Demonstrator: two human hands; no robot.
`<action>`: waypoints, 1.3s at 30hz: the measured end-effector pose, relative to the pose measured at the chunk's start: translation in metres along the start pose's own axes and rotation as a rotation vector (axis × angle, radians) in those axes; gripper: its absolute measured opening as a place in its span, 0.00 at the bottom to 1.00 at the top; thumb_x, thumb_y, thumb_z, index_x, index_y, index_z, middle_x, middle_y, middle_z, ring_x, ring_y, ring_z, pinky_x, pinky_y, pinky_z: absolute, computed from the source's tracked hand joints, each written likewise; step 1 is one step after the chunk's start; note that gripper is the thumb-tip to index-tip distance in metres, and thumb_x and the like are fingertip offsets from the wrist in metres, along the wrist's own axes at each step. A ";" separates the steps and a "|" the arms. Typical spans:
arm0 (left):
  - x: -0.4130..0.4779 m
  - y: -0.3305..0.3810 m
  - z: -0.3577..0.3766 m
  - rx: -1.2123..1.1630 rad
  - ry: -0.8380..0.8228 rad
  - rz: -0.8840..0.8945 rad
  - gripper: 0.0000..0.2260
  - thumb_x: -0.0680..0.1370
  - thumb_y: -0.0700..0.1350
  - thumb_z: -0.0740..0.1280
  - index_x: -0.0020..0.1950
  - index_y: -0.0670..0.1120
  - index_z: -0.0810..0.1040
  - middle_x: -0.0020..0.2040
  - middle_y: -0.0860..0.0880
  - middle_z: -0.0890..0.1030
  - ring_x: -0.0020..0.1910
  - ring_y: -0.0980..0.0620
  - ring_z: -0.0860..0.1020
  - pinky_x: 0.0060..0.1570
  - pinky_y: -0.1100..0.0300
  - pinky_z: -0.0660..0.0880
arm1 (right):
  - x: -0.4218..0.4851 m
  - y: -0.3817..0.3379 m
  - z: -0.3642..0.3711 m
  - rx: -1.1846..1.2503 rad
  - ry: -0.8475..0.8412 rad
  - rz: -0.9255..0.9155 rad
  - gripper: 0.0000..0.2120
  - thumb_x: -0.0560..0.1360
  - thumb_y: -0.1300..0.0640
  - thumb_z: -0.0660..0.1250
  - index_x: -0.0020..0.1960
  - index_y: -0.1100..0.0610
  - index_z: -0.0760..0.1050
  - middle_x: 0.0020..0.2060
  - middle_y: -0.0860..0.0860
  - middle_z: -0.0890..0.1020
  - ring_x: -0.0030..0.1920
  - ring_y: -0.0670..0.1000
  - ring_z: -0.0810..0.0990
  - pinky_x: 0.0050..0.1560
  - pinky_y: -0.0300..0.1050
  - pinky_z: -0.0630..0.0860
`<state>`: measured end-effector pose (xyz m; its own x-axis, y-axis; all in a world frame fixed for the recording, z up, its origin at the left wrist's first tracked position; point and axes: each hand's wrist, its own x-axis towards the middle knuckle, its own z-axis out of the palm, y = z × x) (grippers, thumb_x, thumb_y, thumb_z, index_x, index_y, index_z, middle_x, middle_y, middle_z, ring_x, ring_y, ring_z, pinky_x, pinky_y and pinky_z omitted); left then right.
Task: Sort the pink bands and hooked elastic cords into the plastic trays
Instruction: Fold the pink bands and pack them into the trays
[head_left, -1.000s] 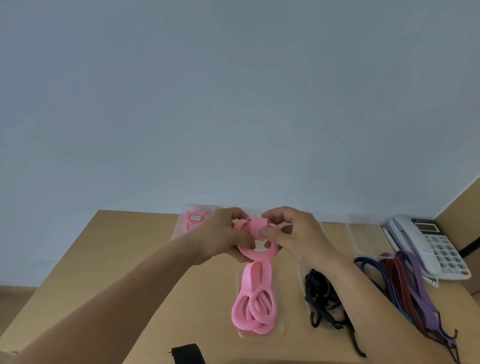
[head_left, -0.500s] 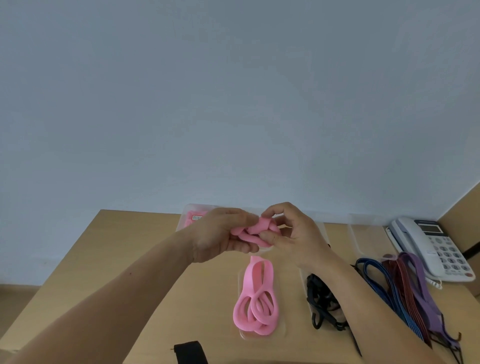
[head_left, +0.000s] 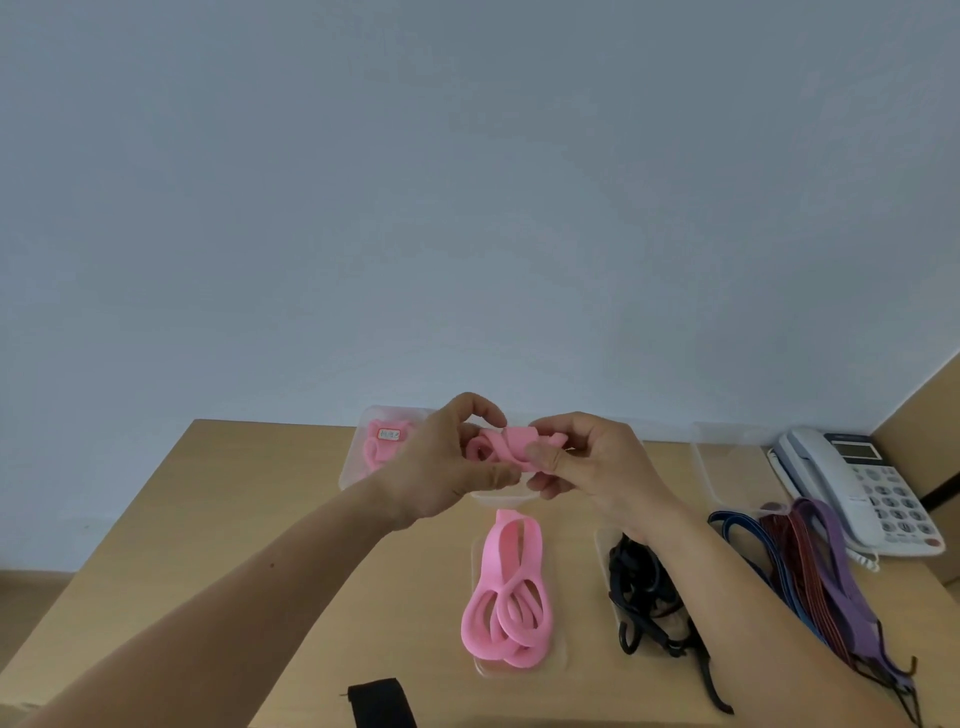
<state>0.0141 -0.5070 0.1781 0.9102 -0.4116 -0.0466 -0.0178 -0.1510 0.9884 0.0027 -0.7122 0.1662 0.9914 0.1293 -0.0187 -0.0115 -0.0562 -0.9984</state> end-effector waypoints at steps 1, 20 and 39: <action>0.000 -0.001 0.002 -0.018 0.026 0.013 0.18 0.71 0.36 0.77 0.53 0.45 0.71 0.42 0.43 0.84 0.39 0.49 0.82 0.43 0.58 0.78 | 0.000 0.001 0.000 0.007 0.013 0.005 0.13 0.69 0.54 0.77 0.52 0.56 0.82 0.39 0.57 0.86 0.37 0.58 0.85 0.35 0.44 0.81; 0.014 -0.031 0.023 0.112 0.145 0.083 0.08 0.79 0.40 0.68 0.48 0.44 0.69 0.42 0.46 0.85 0.47 0.43 0.84 0.45 0.49 0.81 | 0.019 0.024 -0.018 0.088 0.130 0.039 0.08 0.74 0.54 0.74 0.46 0.59 0.82 0.34 0.55 0.85 0.33 0.56 0.84 0.33 0.44 0.80; 0.049 -0.086 -0.039 0.656 0.212 0.196 0.11 0.77 0.47 0.70 0.47 0.39 0.76 0.40 0.46 0.80 0.40 0.47 0.78 0.44 0.48 0.76 | 0.078 0.051 0.037 0.104 0.243 0.273 0.13 0.75 0.55 0.73 0.49 0.66 0.78 0.34 0.59 0.81 0.31 0.54 0.80 0.33 0.47 0.81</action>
<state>0.0765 -0.4791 0.0965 0.9245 -0.3132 0.2174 -0.3735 -0.6292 0.6816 0.0748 -0.6686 0.1121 0.9518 -0.1159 -0.2841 -0.2806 0.0458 -0.9587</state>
